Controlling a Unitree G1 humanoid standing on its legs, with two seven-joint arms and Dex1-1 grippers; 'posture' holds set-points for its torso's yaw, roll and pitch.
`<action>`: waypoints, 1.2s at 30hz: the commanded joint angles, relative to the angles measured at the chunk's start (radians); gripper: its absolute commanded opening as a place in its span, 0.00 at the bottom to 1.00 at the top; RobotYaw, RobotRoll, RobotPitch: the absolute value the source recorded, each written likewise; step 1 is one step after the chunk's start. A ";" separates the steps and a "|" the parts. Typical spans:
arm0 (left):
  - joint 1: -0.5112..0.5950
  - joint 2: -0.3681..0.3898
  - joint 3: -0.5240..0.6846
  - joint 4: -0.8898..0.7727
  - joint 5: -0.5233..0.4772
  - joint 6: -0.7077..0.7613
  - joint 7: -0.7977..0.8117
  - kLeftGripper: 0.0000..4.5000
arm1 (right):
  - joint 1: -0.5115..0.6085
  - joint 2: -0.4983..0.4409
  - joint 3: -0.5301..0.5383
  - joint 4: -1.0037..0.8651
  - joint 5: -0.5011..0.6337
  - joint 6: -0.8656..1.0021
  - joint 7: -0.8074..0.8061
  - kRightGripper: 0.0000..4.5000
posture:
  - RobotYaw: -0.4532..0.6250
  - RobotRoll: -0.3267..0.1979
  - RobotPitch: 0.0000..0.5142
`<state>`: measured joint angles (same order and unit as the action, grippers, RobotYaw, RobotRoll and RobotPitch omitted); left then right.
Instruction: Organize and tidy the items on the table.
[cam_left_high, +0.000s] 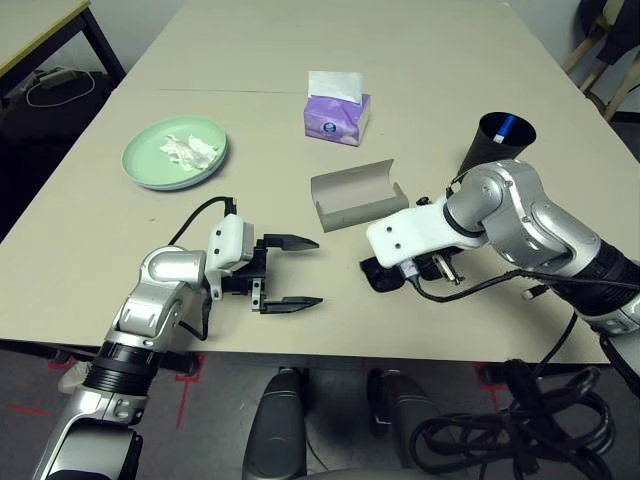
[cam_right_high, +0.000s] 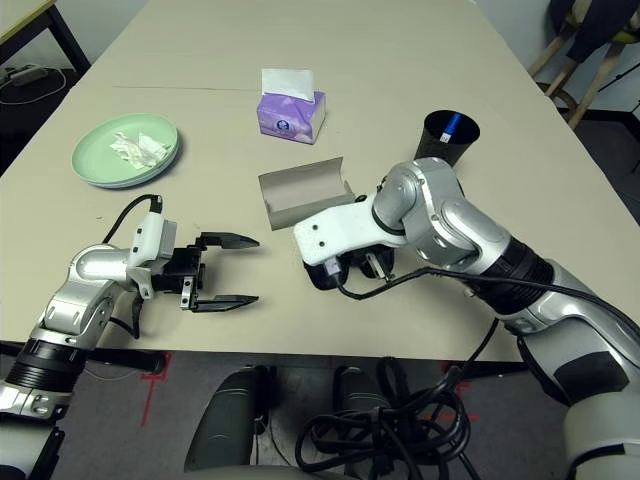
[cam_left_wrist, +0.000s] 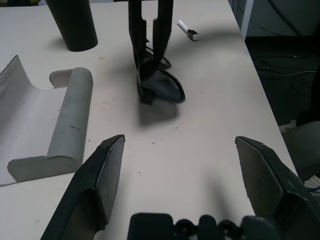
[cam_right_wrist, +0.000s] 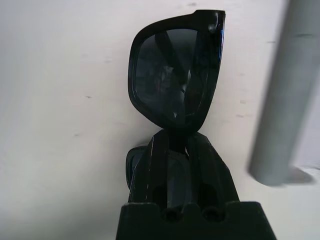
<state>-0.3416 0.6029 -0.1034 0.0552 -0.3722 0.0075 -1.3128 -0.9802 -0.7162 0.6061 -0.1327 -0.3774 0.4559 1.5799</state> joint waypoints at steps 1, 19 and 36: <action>-0.004 -0.006 0.017 0.002 -0.011 0.017 0.024 1.00 | -0.050 -0.012 -0.050 0.017 0.045 0.005 0.025 0.10 | 0.50 0.62 0.28; -0.043 0.000 0.059 0.012 0.019 0.062 0.177 1.00 | -0.248 0.247 -0.015 0.582 -0.080 -0.289 -0.313 0.10 | 0.54 0.62 0.29; -0.050 -0.001 0.064 -0.008 0.016 0.064 0.213 1.00 | -0.312 0.363 -0.015 0.836 -0.152 -0.457 -0.454 0.10 | 0.56 0.62 0.29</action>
<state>-0.3879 0.6000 -0.0399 0.0582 -0.3659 0.0642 -1.1012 -1.2838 -0.3552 0.5811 0.6865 -0.5182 0.0180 1.1443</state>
